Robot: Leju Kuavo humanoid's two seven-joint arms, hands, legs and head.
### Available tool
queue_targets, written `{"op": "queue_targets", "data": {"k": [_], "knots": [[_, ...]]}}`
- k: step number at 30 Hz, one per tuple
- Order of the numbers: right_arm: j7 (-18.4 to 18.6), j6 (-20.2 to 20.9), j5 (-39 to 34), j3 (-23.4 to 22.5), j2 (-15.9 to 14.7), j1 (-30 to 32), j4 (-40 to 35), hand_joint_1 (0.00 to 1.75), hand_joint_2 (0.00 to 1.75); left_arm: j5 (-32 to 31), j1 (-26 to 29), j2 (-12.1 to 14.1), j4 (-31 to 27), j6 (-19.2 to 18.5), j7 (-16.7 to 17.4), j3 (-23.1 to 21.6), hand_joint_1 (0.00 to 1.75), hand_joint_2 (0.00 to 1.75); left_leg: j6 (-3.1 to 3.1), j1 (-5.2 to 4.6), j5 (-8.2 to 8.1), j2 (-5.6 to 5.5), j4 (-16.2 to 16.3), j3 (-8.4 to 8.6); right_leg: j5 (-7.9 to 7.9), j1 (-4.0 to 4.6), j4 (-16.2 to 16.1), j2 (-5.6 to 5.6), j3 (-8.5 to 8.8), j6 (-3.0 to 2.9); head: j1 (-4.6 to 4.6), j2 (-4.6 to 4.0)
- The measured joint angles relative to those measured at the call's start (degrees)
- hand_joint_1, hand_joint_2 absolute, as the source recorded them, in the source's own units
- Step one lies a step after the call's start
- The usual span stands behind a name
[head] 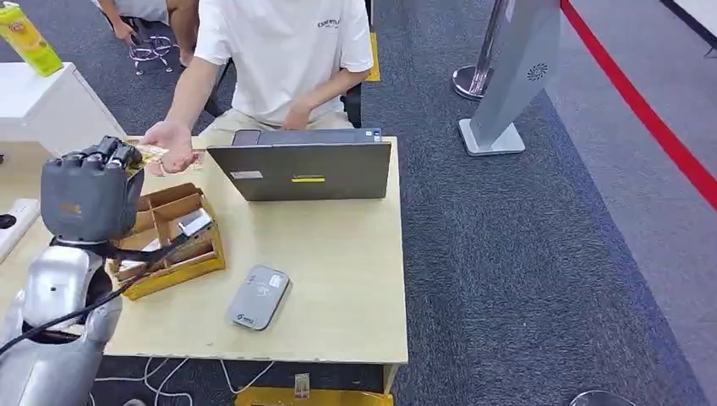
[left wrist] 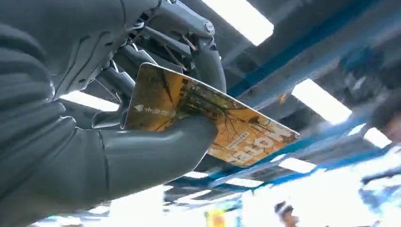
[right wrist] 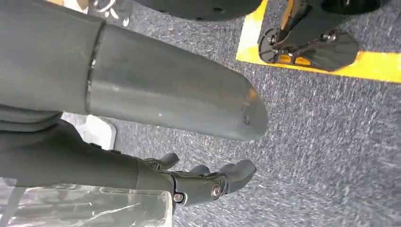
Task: Pass the card to the sensor for recognition and then transmit it.
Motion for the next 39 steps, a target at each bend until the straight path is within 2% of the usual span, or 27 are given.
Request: {"op": "queue_targets", "data": {"k": [4,8,11,16,17,31,33,35,39], "knots": [[0.2,0.3,0.9,0.8,0.0,-0.1,0.0,0.0,0.0,-1.4,-11.8,2.9,20.6,2.6,0.1,2.4,1.75,1.75,-0.1,0.01,0.12,0.09,0.0,0.0,0.14,0.01,0.1,0.15,-0.08,-0.02,-0.13,0.0],[0.8,0.2,0.9,0.9,0.0,-0.2,0.0,0.0,0.0,-1.5,-18.8,3.5,34.9,3.8,1.5,3.1,1.75,1.75,-0.13,0.01,0.16,0.12,0.0,-0.04,0.18,0.01,0.1,0.19,-0.11,-0.07,-0.13,0.0],[1.1,0.1,0.9,1.0,0.0,-0.2,0.0,0.0,0.0,-1.5,-21.0,3.6,40.9,3.8,2.3,3.1,1.75,1.75,-0.12,0.0,0.15,0.12,0.0,-0.08,0.18,0.0,0.1,0.19,-0.12,-0.07,-0.11,0.0],[1.1,0.0,0.9,1.1,0.0,-0.2,0.0,0.0,0.0,-1.5,-22.8,3.6,46.1,3.9,2.6,3.1,1.75,1.75,-0.12,-0.01,0.15,0.11,0.0,-0.14,0.18,-0.01,0.0,0.17,-0.16,-0.07,-0.11,0.0],[1.1,0.0,0.9,1.1,0.0,-0.2,0.0,0.0,0.0,-1.5,-23.0,3.6,46.5,3.9,2.6,3.1,0.0,1.75,-0.12,-0.01,0.15,0.11,0.0,-0.14,0.18,-0.01,0.0,0.17,-0.16,-0.07,-0.09,0.0],[0.7,-0.1,1.0,1.7,0.0,-0.2,0.0,0.0,0.0,-1.2,-22.5,3.8,49.2,7.4,1.0,3.4,0.0,1.75,-0.12,-0.01,0.15,0.1,0.0,-0.14,0.18,0.0,0.0,0.17,-0.17,-0.07,-0.11,0.0],[0.7,-0.1,0.5,1.7,0.0,-0.2,0.0,0.0,0.0,-0.6,-20.0,3.7,47.5,8.1,-0.2,3.9,0.0,1.75,-0.12,-0.01,0.14,0.15,0.0,-0.13,0.18,-0.01,0.0,0.23,-0.17,-0.07,-0.11,0.0],[0.7,-0.1,0.3,1.7,0.0,-0.2,0.0,0.0,0.0,-0.3,-15.4,3.5,42.4,8.0,-1.1,4.4,0.0,1.75,-0.12,-0.02,0.11,0.25,0.0,-0.14,0.18,-0.02,0.0,0.33,-0.23,-0.07,-0.11,0.0],[0.7,-0.2,0.1,1.7,0.0,-0.2,0.0,0.0,0.0,-0.1,-10.6,3.1,37.4,7.9,-1.2,5.0,0.0,1.75,-0.11,-0.01,0.11,0.22,0.0,-0.23,0.18,-0.02,0.0,0.29,-0.31,-0.06,-0.09,0.0]]}}
